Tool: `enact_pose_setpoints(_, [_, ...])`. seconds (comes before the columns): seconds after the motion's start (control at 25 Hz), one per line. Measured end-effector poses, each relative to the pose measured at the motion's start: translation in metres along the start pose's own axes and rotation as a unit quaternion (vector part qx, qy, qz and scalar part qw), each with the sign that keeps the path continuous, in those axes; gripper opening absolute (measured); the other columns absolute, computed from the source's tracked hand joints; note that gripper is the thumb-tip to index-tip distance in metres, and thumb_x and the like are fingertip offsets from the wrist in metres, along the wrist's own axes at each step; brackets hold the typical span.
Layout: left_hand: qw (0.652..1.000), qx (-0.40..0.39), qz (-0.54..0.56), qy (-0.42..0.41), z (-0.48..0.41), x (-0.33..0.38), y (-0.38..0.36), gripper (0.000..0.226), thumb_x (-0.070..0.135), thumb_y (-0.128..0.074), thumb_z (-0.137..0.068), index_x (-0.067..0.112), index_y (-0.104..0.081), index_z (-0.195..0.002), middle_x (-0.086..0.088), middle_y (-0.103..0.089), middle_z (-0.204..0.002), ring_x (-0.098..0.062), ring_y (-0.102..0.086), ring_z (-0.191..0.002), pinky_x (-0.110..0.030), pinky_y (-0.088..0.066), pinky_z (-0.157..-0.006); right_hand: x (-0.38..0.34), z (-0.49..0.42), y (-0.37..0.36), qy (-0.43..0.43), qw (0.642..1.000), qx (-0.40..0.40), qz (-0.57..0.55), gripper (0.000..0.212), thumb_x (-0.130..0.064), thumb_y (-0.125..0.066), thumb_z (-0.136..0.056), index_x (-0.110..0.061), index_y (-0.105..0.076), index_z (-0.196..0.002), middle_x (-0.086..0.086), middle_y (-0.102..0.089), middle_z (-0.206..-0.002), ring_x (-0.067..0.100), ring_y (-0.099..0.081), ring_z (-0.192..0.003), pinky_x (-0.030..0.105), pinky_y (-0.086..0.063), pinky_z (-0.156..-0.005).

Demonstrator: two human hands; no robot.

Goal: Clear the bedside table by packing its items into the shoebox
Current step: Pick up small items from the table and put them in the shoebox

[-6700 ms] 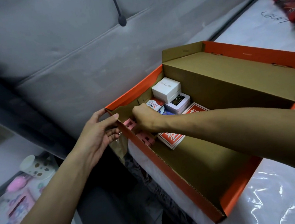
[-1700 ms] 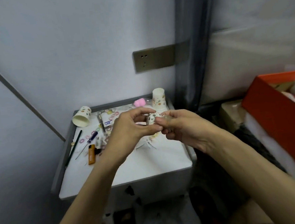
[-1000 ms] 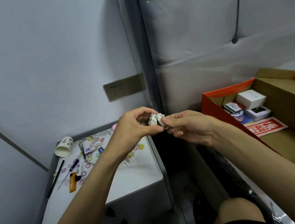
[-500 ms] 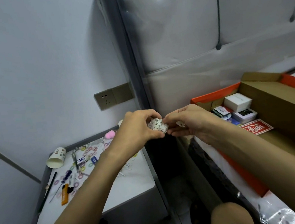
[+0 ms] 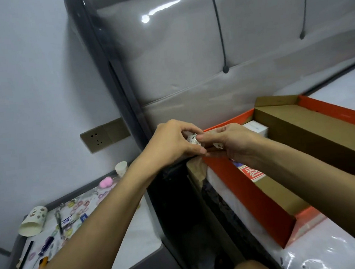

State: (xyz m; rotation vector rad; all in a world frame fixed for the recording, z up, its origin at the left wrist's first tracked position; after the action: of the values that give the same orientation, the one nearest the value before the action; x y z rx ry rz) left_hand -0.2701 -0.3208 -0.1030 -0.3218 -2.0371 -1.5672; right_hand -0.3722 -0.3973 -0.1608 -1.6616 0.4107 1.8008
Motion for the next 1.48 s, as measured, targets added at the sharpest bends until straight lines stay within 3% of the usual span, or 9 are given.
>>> enact_pose_setpoints(0.08, [0.997, -0.041, 0.065, 0.008, -0.019, -0.002, -0.016, 0.033, 0.024, -0.090, -0.065, 0.024, -0.079, -0.096, -0.005, -0.076, -0.080, -0.007, -0.063, -0.073, -0.025, -0.054, -0.074, -0.003, -0.007, 0.017, 0.007, 1.000, 0.004, 0.020, 0.019, -0.012, -0.072, -0.081, 0.003, -0.072, -0.092, 0.012, -0.069, -0.079, 0.017, -0.066, -0.074, 0.027, -0.057, -0.074])
enact_pose_setpoints(0.2, [0.986, -0.099, 0.132, 0.019, -0.048, -0.005, -0.040, 0.027, 0.012, -0.087, -0.069, 0.013, -0.078, -0.095, -0.021, -0.075, -0.087, -0.017, -0.068, -0.074, -0.038, -0.060, -0.081, -0.005, -0.019, 0.043, 0.007, 0.997, 0.009, 0.078, 0.018, -0.023, -0.072, -0.083, -0.004, -0.074, -0.085, 0.010, -0.068, -0.072, 0.016, -0.062, -0.064, 0.020, -0.053, -0.055])
enact_pose_setpoints(0.4, [0.979, -0.139, -0.137, -0.067, -0.122, -0.009, -0.096, 0.034, 0.029, -0.089, -0.064, 0.025, -0.078, -0.096, 0.000, -0.072, -0.078, -0.012, -0.063, -0.071, -0.012, -0.041, -0.061, 0.034, -0.043, 0.113, -0.146, 0.944, 0.061, 0.288, 0.029, -0.024, -0.076, -0.081, -0.007, -0.067, -0.101, 0.011, -0.064, -0.085, 0.017, -0.053, -0.066, 0.024, -0.042, -0.051])
enact_pose_setpoints(0.56, [0.928, -0.216, -0.277, -0.123, -0.162, -0.023, -0.155, 0.040, 0.028, -0.088, -0.065, 0.028, -0.076, -0.103, 0.003, -0.068, -0.089, -0.012, -0.058, -0.080, -0.021, -0.038, -0.069, 0.071, -0.063, 0.126, -0.195, 0.953, 0.034, 0.228, 0.027, 0.000, -0.054, -0.092, 0.003, -0.058, -0.118, 0.015, -0.062, -0.098, 0.019, -0.059, -0.071, 0.026, -0.046, -0.054])
enact_pose_setpoints(0.72, [0.867, -0.322, -0.361, -0.120, -0.179, -0.048, -0.187, 0.039, 0.027, -0.087, -0.067, 0.032, -0.074, -0.103, 0.003, -0.071, -0.105, -0.019, -0.063, -0.093, -0.036, -0.054, -0.084, 0.082, -0.082, 0.132, -0.134, 0.920, 0.034, 0.367, 0.020, -0.002, -0.062, -0.089, 0.001, -0.064, -0.109, 0.014, -0.069, -0.089, 0.019, -0.070, -0.062, 0.029, -0.059, -0.059])
enact_pose_setpoints(0.88, [0.792, -0.362, -0.456, -0.184, -0.180, -0.048, -0.204, 0.038, 0.033, -0.082, -0.073, 0.038, -0.072, -0.109, 0.006, -0.069, -0.097, -0.016, -0.056, -0.081, -0.035, -0.051, -0.073, 0.088, -0.095, 0.124, -0.013, 0.866, 0.052, 0.497, 0.016, -0.014, -0.074, -0.081, -0.007, -0.075, -0.095, 0.009, -0.074, -0.091, 0.017, -0.068, -0.073, 0.025, -0.054, -0.063])
enact_pose_setpoints(1.04, [0.720, -0.334, -0.542, -0.275, -0.172, -0.039, -0.204, 0.041, 0.046, -0.076, -0.075, 0.043, -0.069, -0.114, 0.004, -0.069, -0.103, -0.021, -0.062, -0.093, -0.032, -0.045, -0.070, 0.096, -0.096, 0.117, 0.006, 0.892, 0.059, 0.449, 0.023, -0.026, -0.080, -0.076, -0.007, -0.077, -0.088, 0.008, -0.074, -0.085, 0.018, -0.070, -0.076, 0.035, -0.057, -0.076])
enact_pose_setpoints(1.16, [0.685, -0.336, -0.573, -0.299, -0.168, -0.037, -0.207, 0.040, 0.051, -0.073, -0.077, 0.042, -0.068, -0.116, 0.003, -0.068, -0.107, -0.021, -0.063, -0.096, -0.033, -0.045, -0.071, 0.107, -0.097, 0.113, -0.015, 0.916, 0.038, 0.400, 0.012, -0.014, -0.076, -0.080, -0.008, -0.078, -0.091, 0.008, -0.075, -0.089, 0.019, -0.071, -0.084, 0.036, -0.056, -0.085])
enact_pose_setpoints(1.48, [0.714, -0.398, -0.534, -0.216, -0.170, -0.049, -0.205, 0.029, 0.043, -0.071, -0.084, 0.034, -0.073, -0.112, 0.007, -0.064, -0.084, -0.012, -0.050, -0.069, -0.028, -0.039, -0.066, 0.108, -0.103, 0.113, -0.038, 0.911, 0.089, 0.401, 0.022, -0.008, -0.079, -0.077, -0.022, -0.062, -0.071, 0.008, -0.071, -0.094, 0.025, -0.068, -0.092, 0.029, -0.054, -0.079])
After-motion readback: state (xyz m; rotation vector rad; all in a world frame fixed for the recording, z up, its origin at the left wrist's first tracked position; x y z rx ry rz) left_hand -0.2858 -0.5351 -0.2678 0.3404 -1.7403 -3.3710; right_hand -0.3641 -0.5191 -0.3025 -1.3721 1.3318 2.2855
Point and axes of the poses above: each hand's wrist, its own z-axis away from the middle knuckle, its own y-axis out of the back of the hand, x = y × z, the point moved 7 cm from there along -z, towards the middle knuckle
